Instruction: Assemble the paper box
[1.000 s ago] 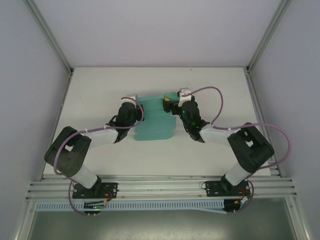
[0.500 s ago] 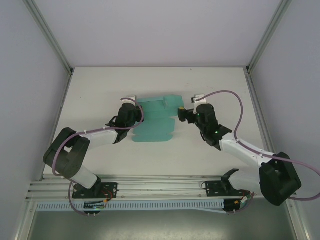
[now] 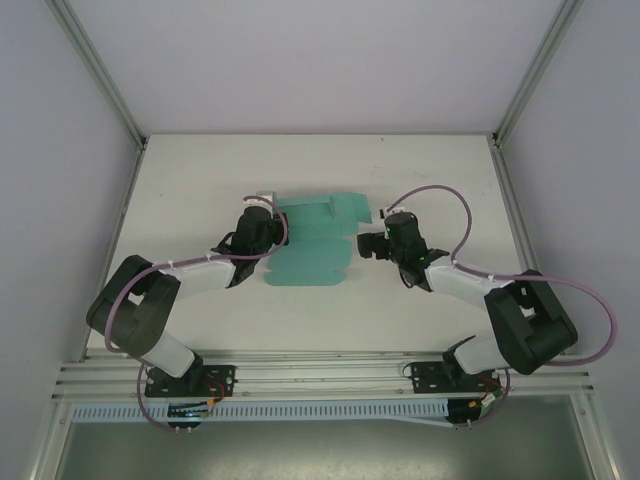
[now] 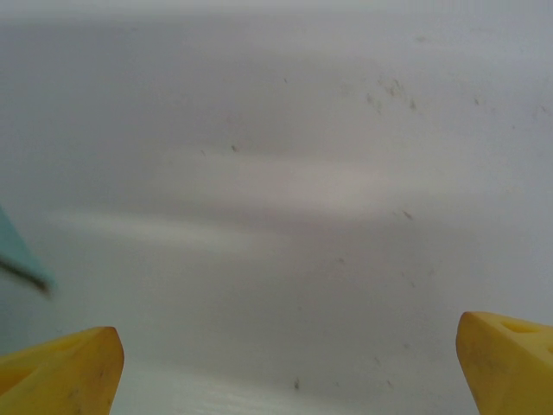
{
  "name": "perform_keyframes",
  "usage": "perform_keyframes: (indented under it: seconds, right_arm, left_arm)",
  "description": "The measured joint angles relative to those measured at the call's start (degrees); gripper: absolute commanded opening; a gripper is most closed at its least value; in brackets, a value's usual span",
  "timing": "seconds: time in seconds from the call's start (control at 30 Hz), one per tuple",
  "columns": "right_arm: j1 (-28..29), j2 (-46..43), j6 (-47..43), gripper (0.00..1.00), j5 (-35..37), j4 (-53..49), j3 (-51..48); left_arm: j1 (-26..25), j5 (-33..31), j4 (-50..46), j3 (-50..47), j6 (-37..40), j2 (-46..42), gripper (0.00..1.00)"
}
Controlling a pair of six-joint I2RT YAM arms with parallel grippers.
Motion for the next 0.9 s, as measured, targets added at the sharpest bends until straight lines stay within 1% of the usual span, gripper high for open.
perform_keyframes:
  seconds: [0.3,0.43,0.57,0.73,0.9]
  right_arm:
    - [0.0,0.9,-1.3,0.99,-4.5,8.7,3.2]
    - [0.1,3.9,-0.5,0.99,-8.3,11.2,3.8]
    - [0.1,8.0,3.2,0.99,-12.4,13.6,4.4]
    - [0.0,10.0,9.2,0.99,-16.0,14.3,5.9]
    - [0.0,12.3,14.5,0.99,-17.9,14.2,8.7]
  left_arm:
    - [0.0,1.6,-0.3,0.1,0.0,0.0,0.0]
    - [0.0,2.1,-0.3,0.2,-0.2,0.1,0.0]
    - [0.0,2.0,-0.3,0.2,-1.0,0.1,0.0]
    - [0.2,1.2,-0.2,0.2,-2.5,0.1,0.0]
    - [0.4,0.1,0.6,0.2,-4.1,0.1,0.0]
